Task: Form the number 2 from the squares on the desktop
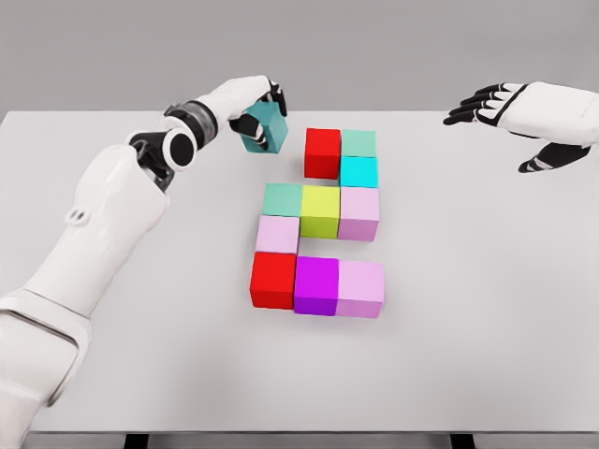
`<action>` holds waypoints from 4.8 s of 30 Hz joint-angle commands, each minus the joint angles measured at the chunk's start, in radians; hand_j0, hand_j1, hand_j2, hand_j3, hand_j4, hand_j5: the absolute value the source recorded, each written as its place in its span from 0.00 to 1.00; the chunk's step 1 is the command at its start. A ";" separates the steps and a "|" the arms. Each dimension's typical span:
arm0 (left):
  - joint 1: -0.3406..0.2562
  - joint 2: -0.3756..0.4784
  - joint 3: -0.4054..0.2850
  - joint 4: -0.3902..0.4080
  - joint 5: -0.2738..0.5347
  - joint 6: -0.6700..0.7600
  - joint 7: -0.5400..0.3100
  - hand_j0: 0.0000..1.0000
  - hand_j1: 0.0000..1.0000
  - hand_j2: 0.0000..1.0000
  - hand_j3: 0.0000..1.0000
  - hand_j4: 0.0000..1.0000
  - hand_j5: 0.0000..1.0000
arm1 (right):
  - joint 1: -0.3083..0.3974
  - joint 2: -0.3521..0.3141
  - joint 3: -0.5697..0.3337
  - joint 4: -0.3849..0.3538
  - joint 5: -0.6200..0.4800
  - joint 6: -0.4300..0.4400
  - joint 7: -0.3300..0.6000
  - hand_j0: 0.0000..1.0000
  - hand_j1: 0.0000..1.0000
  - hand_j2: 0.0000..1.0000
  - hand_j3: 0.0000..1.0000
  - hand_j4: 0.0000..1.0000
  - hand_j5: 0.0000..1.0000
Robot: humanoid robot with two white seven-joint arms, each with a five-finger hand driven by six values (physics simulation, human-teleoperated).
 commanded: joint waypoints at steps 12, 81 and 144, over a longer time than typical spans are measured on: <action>0.008 -0.001 0.001 -0.011 -0.001 0.031 0.001 1.00 1.00 1.00 1.00 1.00 1.00 | -0.031 -0.007 -0.003 0.016 -0.004 0.003 -0.001 1.00 1.00 1.00 1.00 1.00 1.00; -0.345 0.174 -0.622 0.356 0.151 -0.480 -0.249 1.00 1.00 1.00 1.00 1.00 1.00 | -0.032 0.019 0.008 0.076 -0.004 0.003 -0.001 1.00 1.00 1.00 1.00 1.00 1.00; -0.423 -0.003 -0.583 0.537 0.148 -0.307 -0.249 1.00 1.00 1.00 1.00 1.00 1.00 | -0.031 0.008 0.007 0.099 -0.004 0.003 -0.001 1.00 1.00 1.00 1.00 1.00 1.00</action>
